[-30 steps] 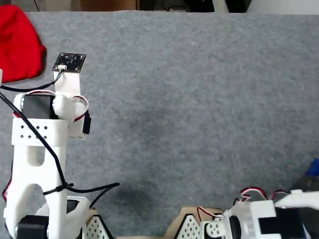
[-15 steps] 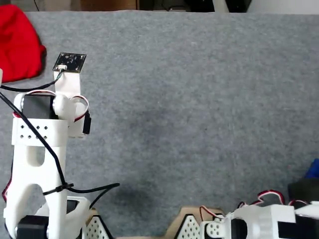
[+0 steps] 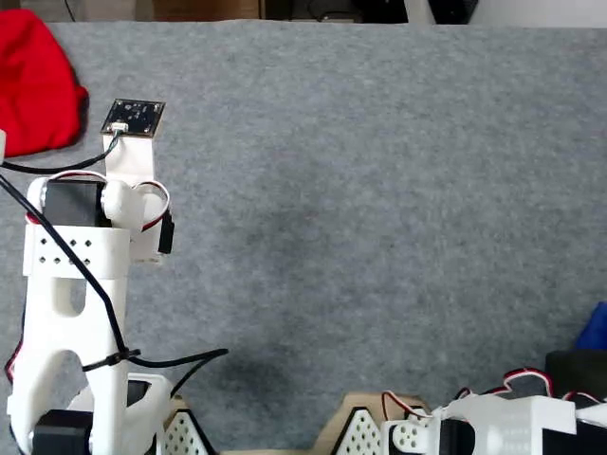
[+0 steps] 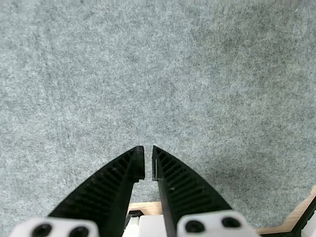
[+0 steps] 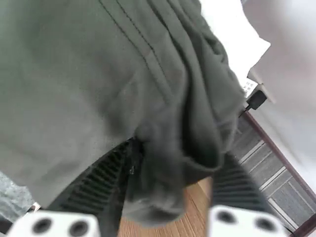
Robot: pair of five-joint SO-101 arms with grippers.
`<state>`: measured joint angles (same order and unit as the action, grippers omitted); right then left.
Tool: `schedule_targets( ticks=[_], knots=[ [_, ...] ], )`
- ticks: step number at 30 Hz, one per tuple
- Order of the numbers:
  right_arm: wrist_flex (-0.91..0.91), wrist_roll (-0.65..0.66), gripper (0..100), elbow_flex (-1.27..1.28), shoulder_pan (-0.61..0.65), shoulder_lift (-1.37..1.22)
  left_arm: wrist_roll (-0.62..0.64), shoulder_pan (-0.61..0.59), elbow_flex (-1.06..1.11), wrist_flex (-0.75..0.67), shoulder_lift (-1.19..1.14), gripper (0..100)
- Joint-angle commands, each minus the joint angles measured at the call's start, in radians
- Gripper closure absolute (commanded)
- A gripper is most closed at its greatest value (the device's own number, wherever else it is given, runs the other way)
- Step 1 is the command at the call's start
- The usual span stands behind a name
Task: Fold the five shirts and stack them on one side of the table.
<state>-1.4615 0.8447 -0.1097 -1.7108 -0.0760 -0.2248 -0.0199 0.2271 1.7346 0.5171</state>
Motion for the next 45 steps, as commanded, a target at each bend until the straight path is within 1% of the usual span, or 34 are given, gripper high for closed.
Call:
schedule_targets(
  ticks=[1,8,12,13,16,18,19,22,23,24,25,28,30,35,37,41,43,45],
  knots=[
    [-0.025,0.009,69.1,-0.008,0.013,0.068,0.003,0.008,-0.005,-0.012,0.018,95],
    [-0.144,0.009,69.1,-0.097,0.076,0.203,0.003,0.006,-0.005,-0.012,0.018,95],
    [-0.259,0.002,69.1,-0.168,0.151,0.262,0.003,0.002,-0.006,-0.012,0.018,95],
    [-0.279,-0.025,69.1,-0.18,0.174,0.268,0.003,0.002,-0.006,-0.012,0.018,95],
    [-0.276,-0.157,69.6,-0.182,0.239,0.268,0.003,0.002,-0.008,-0.011,0.021,95],
    [-0.249,-0.215,74.9,-0.176,0.263,0.243,0.003,0.002,-0.008,-0.008,0.024,95],
    [-0.227,-0.233,79.7,-0.173,0.268,0.226,0.003,0.002,-0.008,-0.008,0.025,95],
    [-0.176,-0.259,98.8,-0.171,0.26,0.162,0.003,0.0,-0.008,-0.006,0.025,95],
    [-0.166,-0.255,99.3,-0.171,0.251,0.134,0.003,0.0,-0.008,-0.006,0.025,95],
    [-0.155,-0.256,96.9,-0.171,0.234,0.102,0.003,0.0,-0.008,-0.006,0.025,95],
    [-0.147,-0.253,96.6,-0.171,0.225,0.065,0.003,0.0,-0.009,-0.006,0.025,95],
    [-0.117,-0.252,99.2,-0.171,0.214,-0.059,0.003,0.002,-0.009,-0.006,0.021,95],
    [-0.084,-0.256,99.2,-0.173,0.214,-0.156,0.003,0.002,-0.009,-0.006,0.019,95],
    [0.086,-0.258,99.2,-0.211,0.214,-0.38,0.003,0.006,-0.011,-0.009,0.018,95],
    [0.124,-0.272,99.2,-0.259,0.217,-0.441,0.003,0.006,-0.011,-0.009,0.018,95],
    [0.083,-0.374,99.2,-0.418,0.242,-0.51,0.006,0.003,-0.011,-0.012,0.018,95],
    [0.005,-0.4,99.2,-0.506,0.262,-0.515,0.008,0.0,-0.011,-0.012,0.018,95],
    [-0.12,-0.422,99.2,-0.604,0.298,-0.515,0.009,-0.017,-0.011,-0.012,0.018,95]
  ],
)
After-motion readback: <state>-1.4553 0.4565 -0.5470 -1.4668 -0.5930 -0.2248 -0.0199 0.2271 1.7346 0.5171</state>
